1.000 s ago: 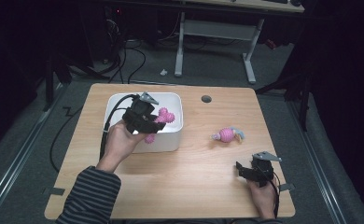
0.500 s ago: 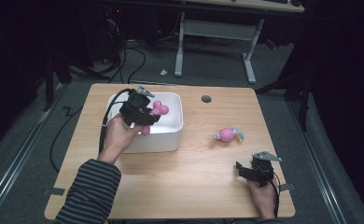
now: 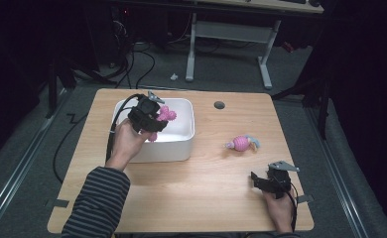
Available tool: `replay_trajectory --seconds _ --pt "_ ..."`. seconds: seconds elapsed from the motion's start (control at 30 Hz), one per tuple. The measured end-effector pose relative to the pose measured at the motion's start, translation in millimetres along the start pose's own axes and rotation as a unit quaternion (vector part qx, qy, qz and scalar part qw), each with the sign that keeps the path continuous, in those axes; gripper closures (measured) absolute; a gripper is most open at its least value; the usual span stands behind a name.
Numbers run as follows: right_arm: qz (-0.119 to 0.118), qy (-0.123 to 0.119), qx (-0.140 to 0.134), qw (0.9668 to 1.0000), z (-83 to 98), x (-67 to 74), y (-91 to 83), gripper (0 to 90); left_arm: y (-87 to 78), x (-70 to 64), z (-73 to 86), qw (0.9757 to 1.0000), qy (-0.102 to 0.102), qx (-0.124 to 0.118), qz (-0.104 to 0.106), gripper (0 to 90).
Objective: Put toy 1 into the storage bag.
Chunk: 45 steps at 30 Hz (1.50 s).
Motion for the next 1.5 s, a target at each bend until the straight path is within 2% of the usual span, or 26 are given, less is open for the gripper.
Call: replay_trajectory --seconds 0.13,0.57,0.8,1.3,1.5 --pt "0.0 0.0 0.0 1.0 0.0 -0.1 0.0 23.9 4.0 -0.4 -0.9 1.0 0.004 0.003 -0.007 58.8" --pt "0.0 0.0 0.0 1.0 0.1 0.2 0.0 23.7 11.9 -0.3 0.2 0.9999 0.001 0.013 0.002 58.6" --pt "-0.001 0.0 0.0 1.0 0.0 0.2 0.0 23.6 15.5 0.4 1.0 0.9998 0.002 0.019 -0.002 58.2" --pt "-0.001 0.0 0.0 1.0 0.0 0.2 0.0 23.7 16.5 1.8 1.5 0.9998 -0.002 0.018 0.004 58.5" --pt "-0.001 0.0 0.0 1.0 0.0 0.2 0.0 23.7 17.2 6.2 3.1 0.9998 -0.006 0.019 -0.003 58.6"
Point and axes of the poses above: each handheld gripper's, and its own axes: y roughly forward along the jaws, z roughly out of its underside, x roughly to its left, the point moved 8 cm from there along y, roughly forward along the jaws, and after that the axes turned 9 degrees about x, right-handed, at the moved point
